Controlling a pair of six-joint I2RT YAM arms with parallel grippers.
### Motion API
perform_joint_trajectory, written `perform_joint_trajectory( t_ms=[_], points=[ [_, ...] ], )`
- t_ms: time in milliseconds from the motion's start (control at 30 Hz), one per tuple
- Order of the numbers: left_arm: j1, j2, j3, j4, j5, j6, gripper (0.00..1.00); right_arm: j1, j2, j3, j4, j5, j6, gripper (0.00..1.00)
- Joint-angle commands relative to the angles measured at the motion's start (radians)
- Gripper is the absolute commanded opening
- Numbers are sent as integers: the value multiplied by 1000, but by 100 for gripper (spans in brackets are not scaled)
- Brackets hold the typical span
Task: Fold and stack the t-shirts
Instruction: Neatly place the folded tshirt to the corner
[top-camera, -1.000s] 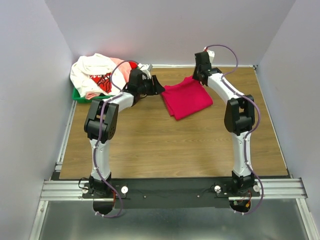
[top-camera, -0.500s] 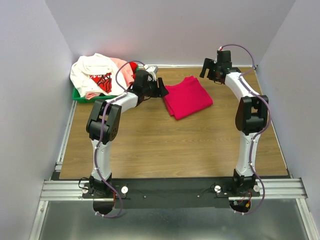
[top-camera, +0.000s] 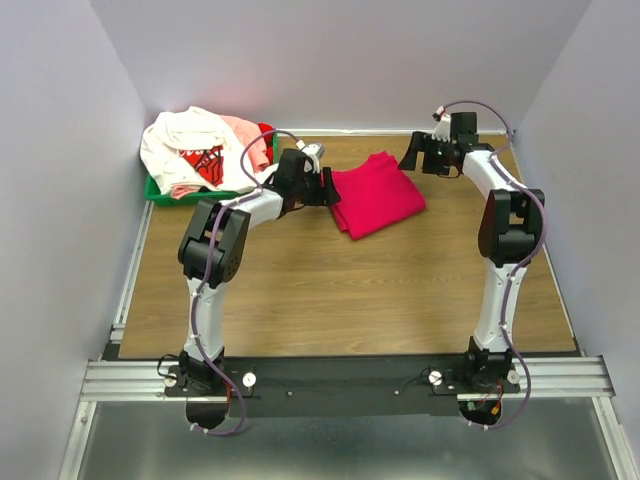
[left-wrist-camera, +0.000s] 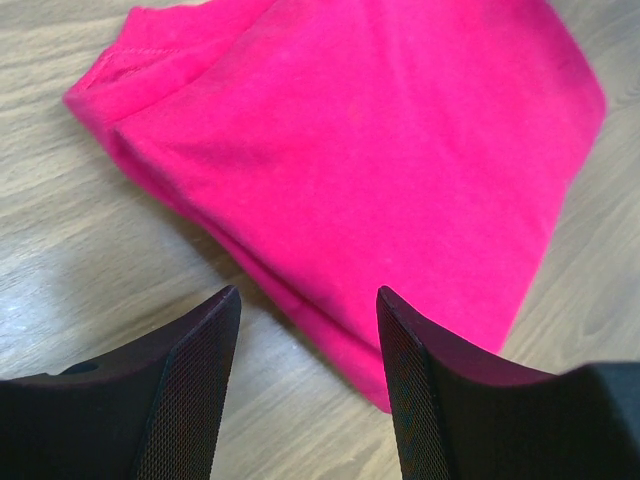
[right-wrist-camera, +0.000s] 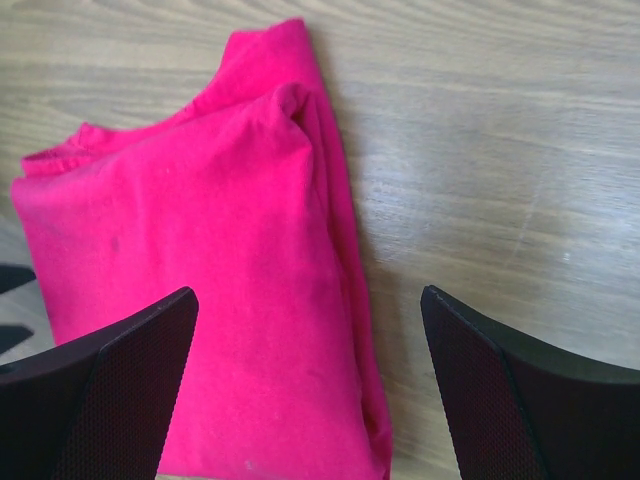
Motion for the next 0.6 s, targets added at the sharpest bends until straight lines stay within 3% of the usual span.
perform_joint_trajectory(
  t_ms=[0, 300, 433, 567],
  points=[
    [-8, 51, 33, -51, -45, 22, 65, -7, 58, -19, 16, -113, -47, 98],
    [-17, 97, 72, -65, -37, 20, 63, -9, 124, -10, 17, -156, -49, 98],
    [-18, 109, 86, -65, -32, 22, 50, -10, 147, -7, 14, -173, -43, 98],
    [-18, 126, 90, -65, -17, 23, 28, -9, 173, -4, 14, -211, -32, 96]
  ],
)
